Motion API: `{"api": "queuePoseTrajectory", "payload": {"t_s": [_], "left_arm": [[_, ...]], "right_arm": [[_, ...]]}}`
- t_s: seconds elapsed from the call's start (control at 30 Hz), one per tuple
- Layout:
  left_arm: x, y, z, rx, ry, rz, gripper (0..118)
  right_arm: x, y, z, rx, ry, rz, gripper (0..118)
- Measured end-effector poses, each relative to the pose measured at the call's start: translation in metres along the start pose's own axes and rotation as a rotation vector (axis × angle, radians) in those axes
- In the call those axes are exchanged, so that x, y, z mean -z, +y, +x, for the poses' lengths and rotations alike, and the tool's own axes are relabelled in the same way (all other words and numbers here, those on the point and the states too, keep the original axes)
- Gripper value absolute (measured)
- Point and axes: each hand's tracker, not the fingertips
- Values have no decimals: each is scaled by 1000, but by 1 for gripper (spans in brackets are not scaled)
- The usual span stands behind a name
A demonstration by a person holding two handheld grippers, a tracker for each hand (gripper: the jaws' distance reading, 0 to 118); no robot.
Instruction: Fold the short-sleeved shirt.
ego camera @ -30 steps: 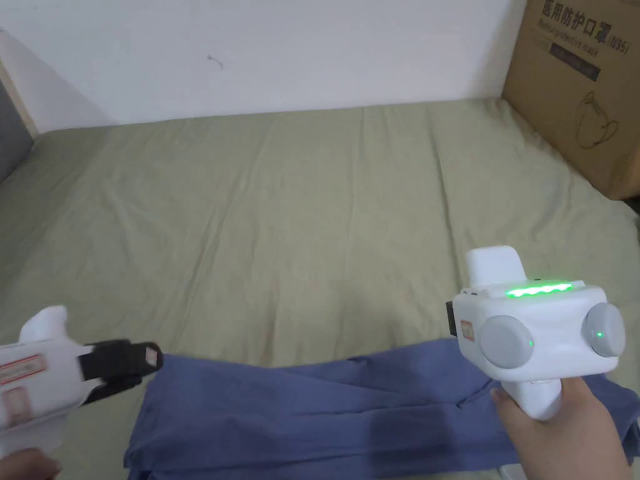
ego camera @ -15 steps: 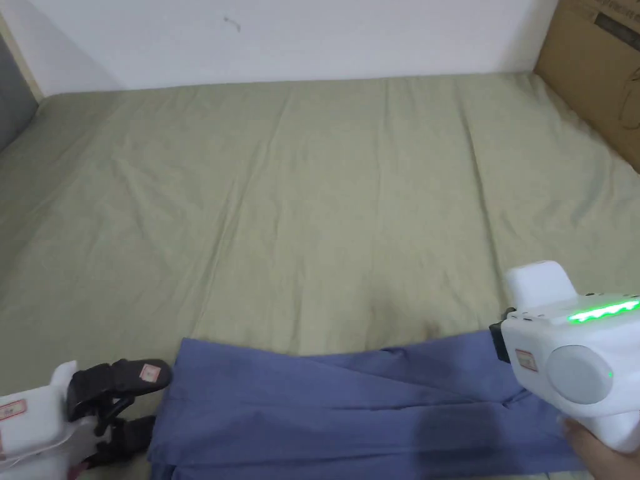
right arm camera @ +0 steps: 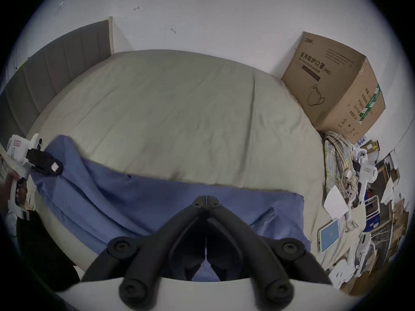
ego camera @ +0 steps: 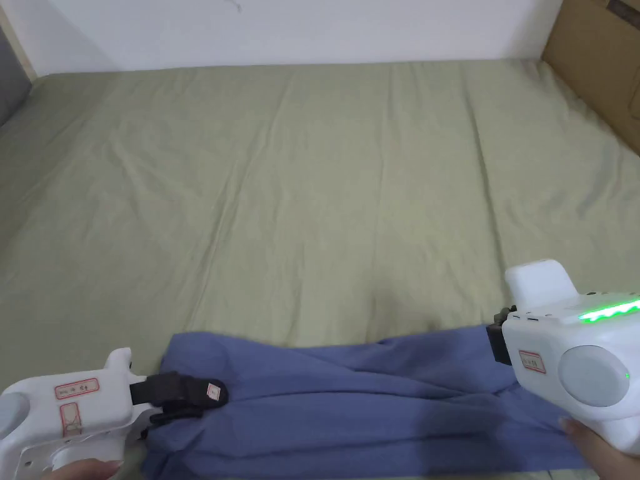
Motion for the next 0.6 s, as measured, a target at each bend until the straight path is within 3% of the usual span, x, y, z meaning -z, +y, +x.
{"api": "queuePoseTrajectory", "payload": {"t_s": [0.03, 0.1, 0.2, 0.33, 0.4, 0.53, 0.6], "left_arm": [[-1, -2, 14, 13, -105, 35, 4], [-7, -7, 41, 172, 64, 69, 4], [-38, -8, 61, 370, 186, 107, 4], [-73, -12, 89, 486, 747, 250, 4], [-79, -15, 104, 582, 801, 248, 4], [-67, -27, 142, 450, 476, 206, 4], [-39, -34, 162, 447, 427, 156, 4]], "right_arm": [[0, -1, 0, 6, 5, -2, 0], [-1, -1, 2, 21, 23, -2, 0], [-7, -1, 4, 21, 35, 12, 0], [-15, -2, 11, 28, 43, 43, 0], [-17, -4, 15, 53, 59, 49, 0], [-23, -11, 22, 82, 80, 59, 0], [-27, -15, 26, 97, 88, 66, 0]]}}
